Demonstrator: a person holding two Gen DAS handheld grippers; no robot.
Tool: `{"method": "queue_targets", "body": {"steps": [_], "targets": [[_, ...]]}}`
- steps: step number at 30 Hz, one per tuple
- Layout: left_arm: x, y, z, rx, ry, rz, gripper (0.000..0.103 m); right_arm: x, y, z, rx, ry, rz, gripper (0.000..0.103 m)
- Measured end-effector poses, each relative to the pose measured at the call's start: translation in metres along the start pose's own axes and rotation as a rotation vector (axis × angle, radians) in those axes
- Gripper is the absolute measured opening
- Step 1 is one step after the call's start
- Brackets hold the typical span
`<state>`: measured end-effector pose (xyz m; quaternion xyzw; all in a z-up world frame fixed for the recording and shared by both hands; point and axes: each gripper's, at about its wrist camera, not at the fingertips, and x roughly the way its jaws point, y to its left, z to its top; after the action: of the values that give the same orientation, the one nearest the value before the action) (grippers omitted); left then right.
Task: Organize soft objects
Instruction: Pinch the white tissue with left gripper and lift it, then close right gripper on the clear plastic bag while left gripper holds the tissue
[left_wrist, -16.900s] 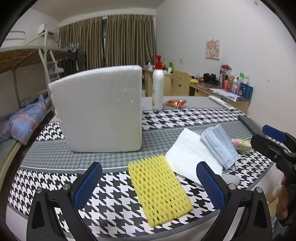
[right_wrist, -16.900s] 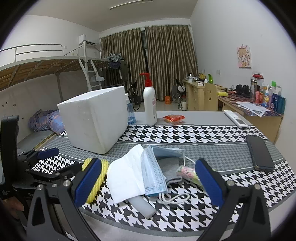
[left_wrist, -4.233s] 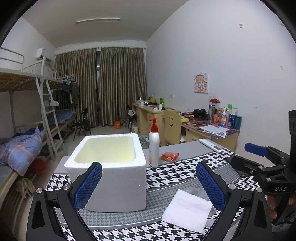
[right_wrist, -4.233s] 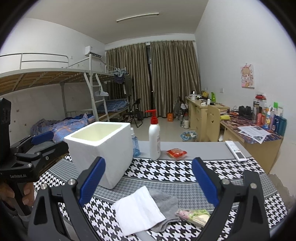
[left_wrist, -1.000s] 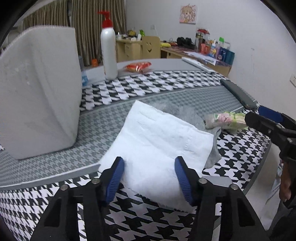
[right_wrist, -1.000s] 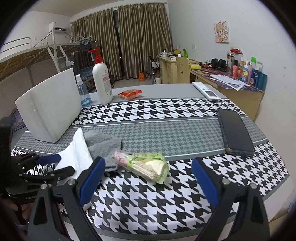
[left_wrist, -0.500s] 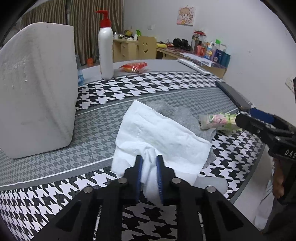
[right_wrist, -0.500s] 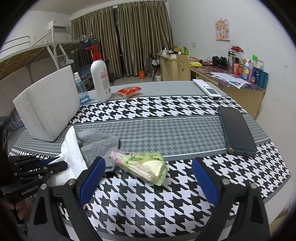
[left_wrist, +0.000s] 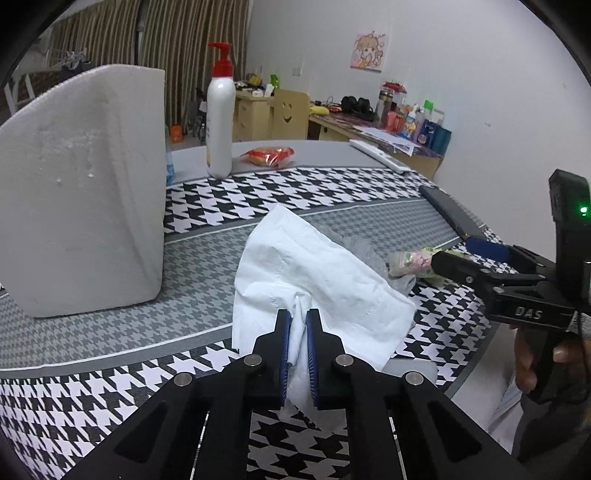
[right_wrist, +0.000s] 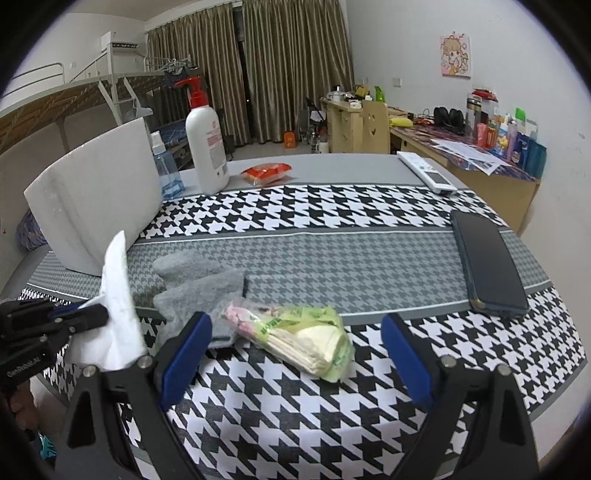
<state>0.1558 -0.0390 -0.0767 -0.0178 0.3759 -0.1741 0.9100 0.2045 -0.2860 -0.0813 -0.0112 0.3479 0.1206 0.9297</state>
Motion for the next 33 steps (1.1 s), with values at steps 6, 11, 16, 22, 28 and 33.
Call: {"method": "queue_targets", "body": {"steps": [6,11,16,22,28,33], "targets": [[-0.010,0.005,0.002,-0.017,-0.024,0.003,0.009,0.008,0.001,0.003,-0.005,0.029,0.008,0.079],[-0.011,0.009,0.000,-0.030,-0.026,0.008,0.009,0.016,0.002,0.001,-0.020,0.071,0.002,0.071],[-0.012,0.011,0.000,-0.034,-0.030,0.006,0.009,0.018,0.003,-0.003,-0.035,0.095,-0.006,0.057],[-0.013,0.013,-0.001,-0.039,-0.033,0.007,0.009,0.017,0.005,-0.004,-0.058,0.100,-0.012,0.041],[-0.020,0.015,-0.001,-0.046,-0.054,0.009,0.009,0.010,0.006,-0.003,-0.057,0.088,-0.003,0.028],[-0.025,0.018,-0.001,-0.046,-0.070,0.016,0.009,-0.002,0.011,0.000,-0.063,0.052,0.009,0.027]]}}
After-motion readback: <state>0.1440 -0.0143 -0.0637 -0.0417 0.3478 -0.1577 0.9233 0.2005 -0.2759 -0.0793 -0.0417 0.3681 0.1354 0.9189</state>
